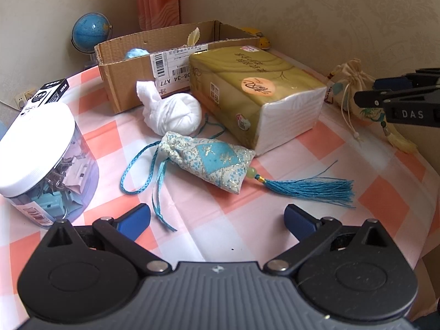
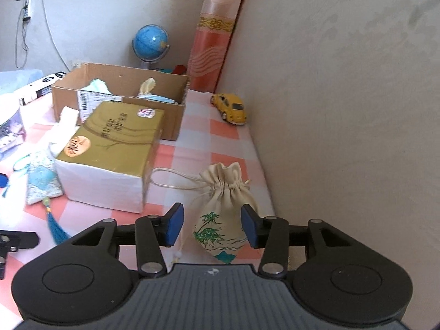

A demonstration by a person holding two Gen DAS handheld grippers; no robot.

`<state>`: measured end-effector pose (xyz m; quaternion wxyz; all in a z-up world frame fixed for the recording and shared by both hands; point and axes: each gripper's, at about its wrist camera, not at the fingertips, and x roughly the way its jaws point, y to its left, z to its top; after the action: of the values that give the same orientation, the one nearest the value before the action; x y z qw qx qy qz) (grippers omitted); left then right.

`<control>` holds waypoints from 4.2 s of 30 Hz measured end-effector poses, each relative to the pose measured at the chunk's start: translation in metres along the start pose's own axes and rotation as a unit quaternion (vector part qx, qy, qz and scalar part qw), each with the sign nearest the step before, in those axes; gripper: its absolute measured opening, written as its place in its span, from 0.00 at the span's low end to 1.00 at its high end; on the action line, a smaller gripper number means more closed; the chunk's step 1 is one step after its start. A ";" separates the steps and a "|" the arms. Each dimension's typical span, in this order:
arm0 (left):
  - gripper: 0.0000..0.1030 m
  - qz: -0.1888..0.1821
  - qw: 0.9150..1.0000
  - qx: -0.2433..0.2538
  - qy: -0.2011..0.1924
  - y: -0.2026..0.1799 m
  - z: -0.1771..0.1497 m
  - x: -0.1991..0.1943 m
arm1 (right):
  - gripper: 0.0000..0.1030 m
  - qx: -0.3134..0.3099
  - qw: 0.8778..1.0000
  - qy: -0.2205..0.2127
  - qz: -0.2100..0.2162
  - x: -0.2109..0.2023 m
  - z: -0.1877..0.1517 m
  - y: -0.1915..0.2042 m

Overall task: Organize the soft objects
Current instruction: 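Lift the cream drawstring pouch off the table with the right gripper, then grasp the blue floral sachet with the left gripper while the right holds the pouch, then carry the cream pouch over the box with the right gripper while the left holds the sachet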

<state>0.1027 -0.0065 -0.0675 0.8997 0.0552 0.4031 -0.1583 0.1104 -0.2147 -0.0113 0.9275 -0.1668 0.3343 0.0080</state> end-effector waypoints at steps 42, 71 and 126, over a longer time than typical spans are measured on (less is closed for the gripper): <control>1.00 -0.007 1.000 0.008 -0.001 0.001 0.001 0.002 | 0.50 0.054 0.998 0.034 0.022 -0.004 -0.012 -0.016; 0.99 -0.015 0.997 0.077 -0.028 0.009 0.037 0.010 | 0.48 0.009 0.996 -0.012 0.092 -0.056 -0.006 -0.030; 0.48 -0.088 0.994 0.049 -0.048 0.027 0.017 -0.086 | 0.48 -0.088 0.945 -0.097 0.301 -0.008 0.227 0.024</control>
<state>0.0702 0.0360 0.0069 0.8968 0.0556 0.3543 -0.2592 0.2414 -0.1197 0.1503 0.8916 -0.1379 0.2754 0.3320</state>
